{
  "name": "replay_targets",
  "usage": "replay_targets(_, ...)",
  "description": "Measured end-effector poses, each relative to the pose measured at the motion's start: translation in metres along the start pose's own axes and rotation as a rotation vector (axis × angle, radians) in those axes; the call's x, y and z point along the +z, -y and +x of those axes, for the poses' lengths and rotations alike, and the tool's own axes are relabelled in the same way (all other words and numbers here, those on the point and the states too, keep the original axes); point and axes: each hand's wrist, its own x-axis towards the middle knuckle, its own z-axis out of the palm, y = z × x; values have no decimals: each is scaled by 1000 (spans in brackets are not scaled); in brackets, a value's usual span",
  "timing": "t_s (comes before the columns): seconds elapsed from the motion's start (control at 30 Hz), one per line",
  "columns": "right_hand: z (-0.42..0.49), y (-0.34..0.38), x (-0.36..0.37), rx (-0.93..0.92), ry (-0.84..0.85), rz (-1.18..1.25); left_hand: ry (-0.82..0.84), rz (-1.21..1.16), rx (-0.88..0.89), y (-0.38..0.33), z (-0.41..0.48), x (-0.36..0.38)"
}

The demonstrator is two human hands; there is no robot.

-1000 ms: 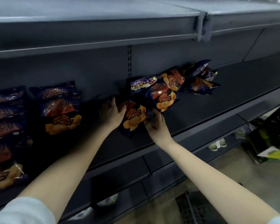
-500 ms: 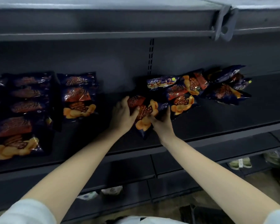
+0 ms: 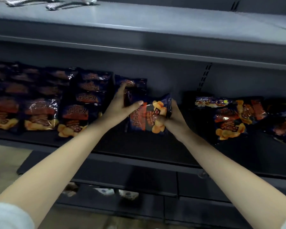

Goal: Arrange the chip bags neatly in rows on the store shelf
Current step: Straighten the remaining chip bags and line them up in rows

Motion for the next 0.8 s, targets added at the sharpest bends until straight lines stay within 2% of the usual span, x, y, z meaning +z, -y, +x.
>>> replay_targets(0.07, 6, 4, 12, -4, 86, -20, 80, -84, -92, -2, -1, -17)
replay_targets(0.13, 8, 9, 25, -11, 106, -4, 75, -166, -114, 0, -2, -28)
replay_targets(0.3, 16, 11, 53, 40, -23, 205, 23, -270, -143, 19, -3, -47)
replay_targets(0.47, 19, 11, 71, 120, -36, 467, 162, -150, -149, 39, -11, -49)
replay_targets(0.67, 5, -2, 75, 187, -24, 514, 207, -140, -147, 46, -5, -57)
replay_targets(0.8, 5, 1, 62, 169, -68, 373, 312, -37, -105, 36, 6, -76)
